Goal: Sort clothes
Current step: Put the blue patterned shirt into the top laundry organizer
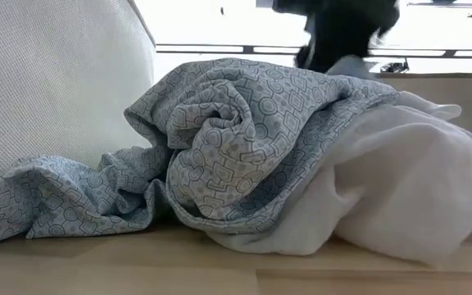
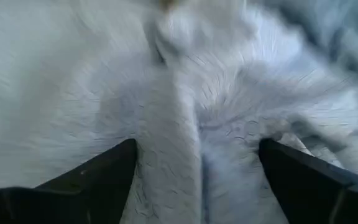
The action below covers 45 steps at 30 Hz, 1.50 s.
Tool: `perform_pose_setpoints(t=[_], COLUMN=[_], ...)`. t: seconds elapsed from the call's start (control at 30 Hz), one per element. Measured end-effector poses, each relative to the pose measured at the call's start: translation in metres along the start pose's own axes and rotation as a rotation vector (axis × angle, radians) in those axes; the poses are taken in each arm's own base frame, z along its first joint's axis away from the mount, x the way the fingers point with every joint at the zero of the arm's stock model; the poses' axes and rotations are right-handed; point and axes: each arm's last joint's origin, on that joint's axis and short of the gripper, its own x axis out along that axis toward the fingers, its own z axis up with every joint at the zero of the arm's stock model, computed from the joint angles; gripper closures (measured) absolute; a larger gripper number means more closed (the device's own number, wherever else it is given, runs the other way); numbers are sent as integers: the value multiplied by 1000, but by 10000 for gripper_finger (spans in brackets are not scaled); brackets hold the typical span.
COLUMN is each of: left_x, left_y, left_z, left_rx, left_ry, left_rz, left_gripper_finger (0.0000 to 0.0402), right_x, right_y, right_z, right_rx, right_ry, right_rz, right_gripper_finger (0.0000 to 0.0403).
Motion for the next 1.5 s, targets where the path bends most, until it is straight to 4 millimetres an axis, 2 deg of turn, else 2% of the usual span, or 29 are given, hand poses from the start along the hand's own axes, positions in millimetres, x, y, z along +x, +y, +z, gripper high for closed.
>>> perform_pose_setpoints(t=[0.13,0.27,0.4,0.5,0.53,0.63,0.7,0.8,0.97,1.2,1.5], left_x=[0,0,0,0,0,0,0,0,0,0,0], left_y=[0,0,0,0,0,0,0,0,0,0,0], left_z=[0,0,0,0,0,0,0,0,0,0,0], left_rx=[0,0,0,1,2,1,-2,-7,-8,-8,-7], left_ry=[0,0,1,1,2,5,8,11,10,10,10], left_rz=[0,-1,-1,-1,-1,-6,-9,-13,-14,-13,-13], left_gripper_finger=[401,401,401,401,401,401,401,401,401,401,401], right_x=[44,77,89,84,80,60,40,2,-68,-171,-291], right_y=[8,15,18,18,18,16,14,11,3,-17,-66], right_z=[-11,-21,-23,-21,-19,-12,-6,6,14,8,-4], right_rx=[-34,-45,-33,-40,-40,-32,-18,8,55,131,231], right_ry=[140,204,204,177,163,94,38,-102,-324,-680,-1064], right_rz=[76,73,65,61,56,29,16,-8,-72,-325,-595], right_gripper_finger=[92,163,274,361,373,372,363,365,375,375,375])
